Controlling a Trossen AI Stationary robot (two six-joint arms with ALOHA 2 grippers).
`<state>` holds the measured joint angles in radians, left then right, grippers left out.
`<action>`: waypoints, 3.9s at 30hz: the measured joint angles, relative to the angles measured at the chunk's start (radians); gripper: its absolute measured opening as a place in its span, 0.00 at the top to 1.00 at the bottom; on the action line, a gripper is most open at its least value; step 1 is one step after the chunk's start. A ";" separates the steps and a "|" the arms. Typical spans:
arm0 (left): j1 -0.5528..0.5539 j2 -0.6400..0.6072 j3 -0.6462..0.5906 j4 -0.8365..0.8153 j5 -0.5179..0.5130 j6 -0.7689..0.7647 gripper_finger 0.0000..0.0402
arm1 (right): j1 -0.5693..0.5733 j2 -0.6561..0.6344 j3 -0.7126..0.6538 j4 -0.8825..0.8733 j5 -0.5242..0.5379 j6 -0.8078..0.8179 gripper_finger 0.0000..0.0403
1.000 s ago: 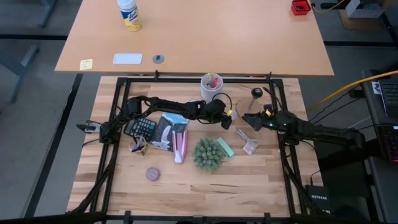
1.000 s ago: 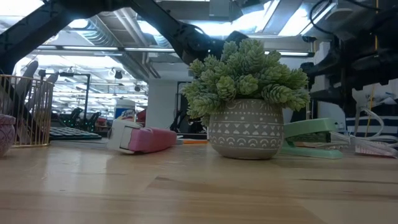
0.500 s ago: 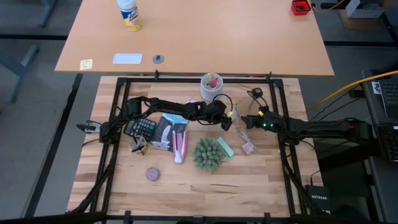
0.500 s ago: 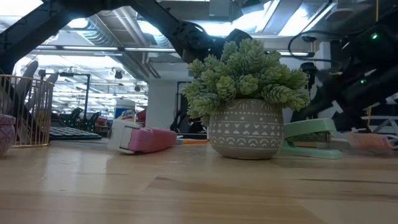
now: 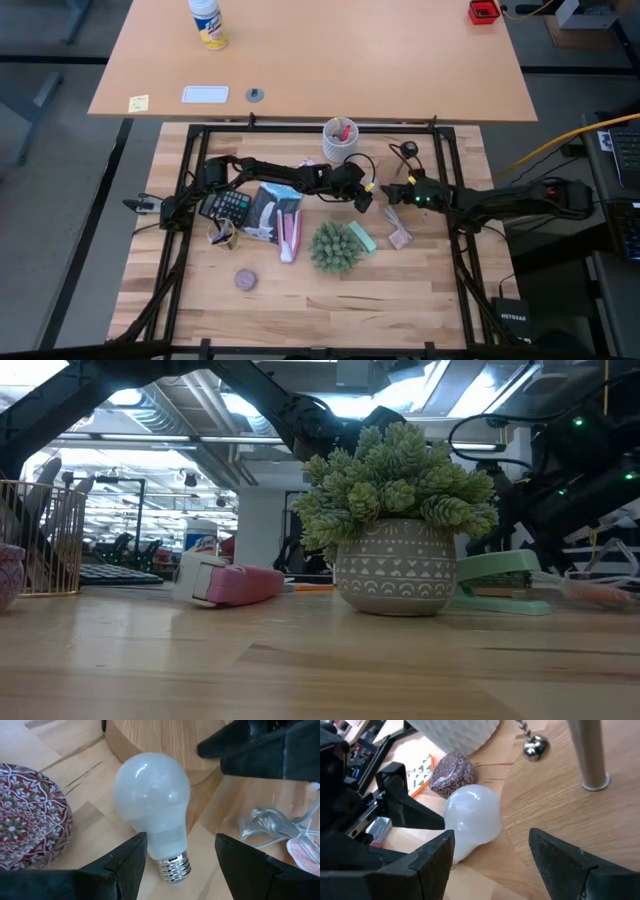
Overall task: Screw lightbulb
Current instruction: Insert the lightbulb into the lamp
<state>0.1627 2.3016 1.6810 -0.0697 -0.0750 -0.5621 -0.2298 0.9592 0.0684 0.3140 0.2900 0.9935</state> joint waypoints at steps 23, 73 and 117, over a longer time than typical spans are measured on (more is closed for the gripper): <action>-0.004 -0.051 0.000 -0.195 0.022 -0.072 0.44 | 0.002 0.265 0.220 -0.018 -0.257 -0.111 0.34; 0.088 -0.084 0.000 -0.211 -0.148 -0.104 0.44 | 0.046 0.452 0.224 0.122 -0.263 -0.130 0.34; -0.014 -0.116 -0.001 -0.332 -0.084 0.091 0.44 | 0.093 -0.097 0.224 -0.003 -0.317 -0.296 0.34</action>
<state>0.1486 2.1861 1.6798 -0.4014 -0.1590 -0.4710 -0.1371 0.8625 0.2928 0.3106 -0.0273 0.6971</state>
